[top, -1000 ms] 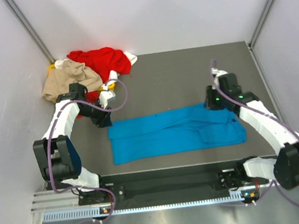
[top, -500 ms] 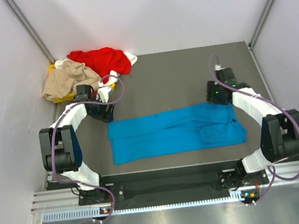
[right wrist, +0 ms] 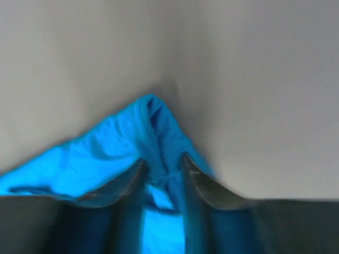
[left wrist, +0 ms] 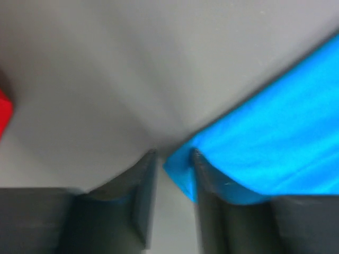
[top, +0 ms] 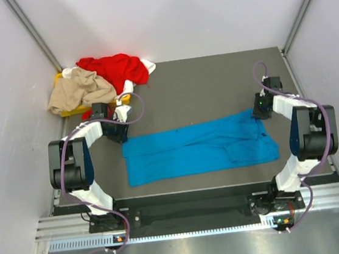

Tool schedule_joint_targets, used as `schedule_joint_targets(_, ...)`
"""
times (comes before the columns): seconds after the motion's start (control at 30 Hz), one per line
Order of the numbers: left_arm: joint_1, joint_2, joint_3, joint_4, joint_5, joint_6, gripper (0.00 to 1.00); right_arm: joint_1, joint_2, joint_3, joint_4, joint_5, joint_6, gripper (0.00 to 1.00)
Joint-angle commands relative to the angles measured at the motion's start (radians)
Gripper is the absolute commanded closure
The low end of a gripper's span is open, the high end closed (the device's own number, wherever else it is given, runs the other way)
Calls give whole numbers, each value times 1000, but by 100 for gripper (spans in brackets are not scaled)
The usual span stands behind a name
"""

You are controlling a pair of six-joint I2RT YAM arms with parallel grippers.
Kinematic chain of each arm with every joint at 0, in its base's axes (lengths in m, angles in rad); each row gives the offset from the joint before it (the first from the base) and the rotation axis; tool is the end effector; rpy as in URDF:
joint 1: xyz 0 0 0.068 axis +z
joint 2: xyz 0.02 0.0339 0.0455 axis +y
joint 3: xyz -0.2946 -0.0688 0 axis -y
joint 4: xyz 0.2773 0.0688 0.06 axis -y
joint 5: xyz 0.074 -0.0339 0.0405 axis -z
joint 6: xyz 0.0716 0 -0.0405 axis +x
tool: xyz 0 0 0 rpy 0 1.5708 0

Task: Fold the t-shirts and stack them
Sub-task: Fold the tshirt

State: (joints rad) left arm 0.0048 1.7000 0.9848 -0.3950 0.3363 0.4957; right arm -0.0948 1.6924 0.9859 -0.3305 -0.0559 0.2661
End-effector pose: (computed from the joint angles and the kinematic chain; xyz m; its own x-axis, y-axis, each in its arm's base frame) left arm 0.3697 -0.0219 0.1423 -0.7203 0.4456 -0.5316 0.5511 0.8330 -0.0486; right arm 0.3783 -0.0320 0.1463 -0.8094 0.3407 -0.4782 0.2893 0.9401 0.1802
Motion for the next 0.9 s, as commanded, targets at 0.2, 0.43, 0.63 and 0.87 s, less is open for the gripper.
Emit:
schedule_joint_targets(0.2,-3,-22,-75,-177,141,84,100,0,254,233,103,-157,15,100)
schedule_joint_targets(0.43,-100,-118,-117,-356,126,202,68,87,571,733,0,-153,74,74)
schedule_joint_targets(0.63,-83,-204,-61,-537,47,191,41,53,586,916,-99,-55,98,40)
schedule_joint_targets(0.87,-83,-205,23,-474,69,130,35,-78,186,551,-114,42,54,35)
